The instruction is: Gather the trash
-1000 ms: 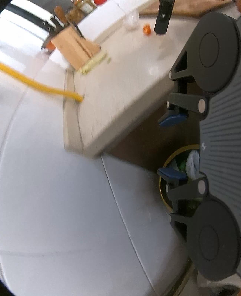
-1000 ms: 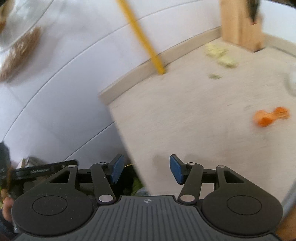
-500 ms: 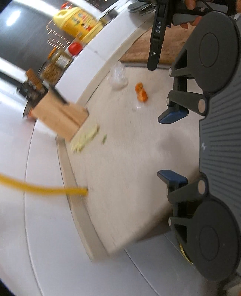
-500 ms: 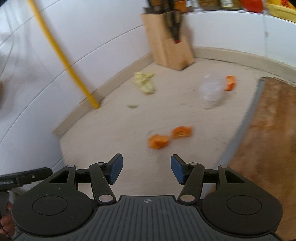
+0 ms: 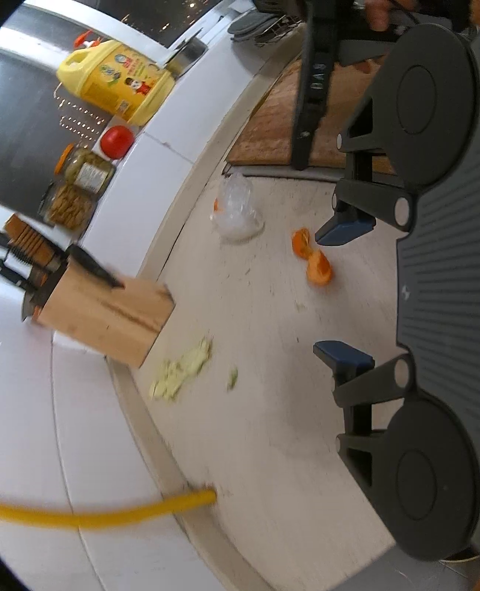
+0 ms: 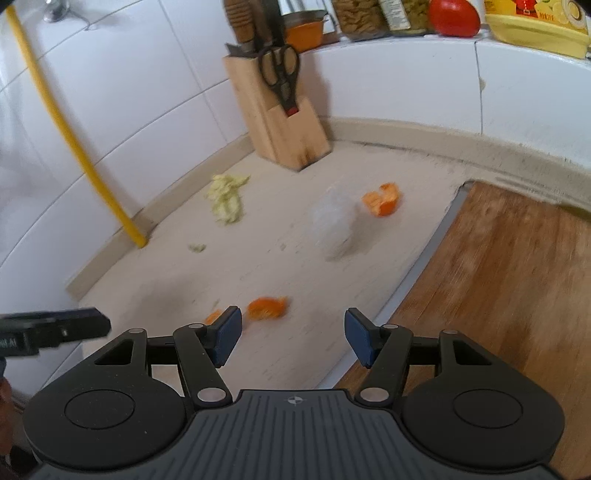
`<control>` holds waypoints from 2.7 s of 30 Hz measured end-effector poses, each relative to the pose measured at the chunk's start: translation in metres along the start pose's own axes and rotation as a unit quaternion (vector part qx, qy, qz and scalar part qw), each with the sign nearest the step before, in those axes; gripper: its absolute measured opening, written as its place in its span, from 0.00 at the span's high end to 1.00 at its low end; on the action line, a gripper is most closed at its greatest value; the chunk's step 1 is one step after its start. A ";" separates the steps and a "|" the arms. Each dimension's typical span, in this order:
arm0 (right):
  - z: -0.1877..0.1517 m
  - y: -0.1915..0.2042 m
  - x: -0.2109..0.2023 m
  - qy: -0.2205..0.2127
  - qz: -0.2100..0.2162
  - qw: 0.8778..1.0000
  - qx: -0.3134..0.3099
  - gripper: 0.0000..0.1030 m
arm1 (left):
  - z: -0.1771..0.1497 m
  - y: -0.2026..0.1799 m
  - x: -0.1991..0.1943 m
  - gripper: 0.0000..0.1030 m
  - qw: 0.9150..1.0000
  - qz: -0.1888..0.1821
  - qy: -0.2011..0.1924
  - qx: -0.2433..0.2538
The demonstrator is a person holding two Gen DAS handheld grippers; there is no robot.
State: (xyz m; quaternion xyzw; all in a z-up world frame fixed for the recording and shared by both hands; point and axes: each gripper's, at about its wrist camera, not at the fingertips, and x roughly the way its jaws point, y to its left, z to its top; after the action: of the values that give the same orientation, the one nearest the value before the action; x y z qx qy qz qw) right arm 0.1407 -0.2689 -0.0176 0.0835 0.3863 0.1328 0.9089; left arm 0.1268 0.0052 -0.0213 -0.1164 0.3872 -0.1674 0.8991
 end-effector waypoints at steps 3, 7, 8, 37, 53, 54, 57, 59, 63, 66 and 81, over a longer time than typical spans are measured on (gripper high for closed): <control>0.018 -0.007 0.012 -0.007 -0.006 1.000 -0.009 0.30 | 0.006 -0.007 0.012 0.50 1.000 -0.007 0.007 0.001; 0.039 -0.013 0.039 -0.010 -0.010 1.000 -0.016 0.30 | 0.015 -0.009 0.024 0.50 1.000 0.000 0.014 0.007; 0.043 -0.014 0.047 -0.009 -0.010 1.000 -0.018 0.30 | 0.018 -0.008 0.027 0.50 1.000 0.001 0.016 0.008; 0.047 -0.037 0.071 0.011 0.021 0.998 0.058 0.68 | 0.160 0.086 0.209 0.40 0.992 0.094 0.013 -0.082; 0.043 -0.022 0.054 0.001 0.034 0.998 0.048 0.67 | 0.137 0.072 0.140 0.93 0.998 0.045 0.017 -0.039; 0.042 -0.021 0.052 0.000 0.036 0.998 0.046 0.67 | 0.133 0.072 0.132 0.93 0.998 0.040 0.015 -0.041; 0.039 -0.018 0.045 -0.001 0.039 0.998 0.043 0.67 | 0.129 0.072 0.120 0.92 0.998 0.035 0.014 -0.048; 0.037 -0.017 0.043 -0.002 0.039 0.998 0.039 0.67 | 0.130 0.070 0.118 0.91 0.998 0.037 0.011 -0.045; 0.035 -0.017 0.044 0.003 0.041 0.998 0.039 0.67 | 0.135 0.070 0.128 0.53 0.997 0.032 0.012 -0.066; 0.034 -0.018 0.041 0.002 0.044 0.998 0.040 0.67 | 0.138 0.070 0.146 0.43 0.995 0.055 0.017 -0.081; 0.028 -0.020 0.051 0.016 0.048 0.997 0.053 0.65 | 0.158 0.056 0.225 0.46 0.985 0.171 0.021 0.018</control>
State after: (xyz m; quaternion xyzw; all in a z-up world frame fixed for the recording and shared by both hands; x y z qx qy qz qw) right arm 0.1984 -0.2732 -0.0382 0.1474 0.4024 0.1570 0.8898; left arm 0.3999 -0.0188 -0.0824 -0.0290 0.4175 -0.0208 0.9080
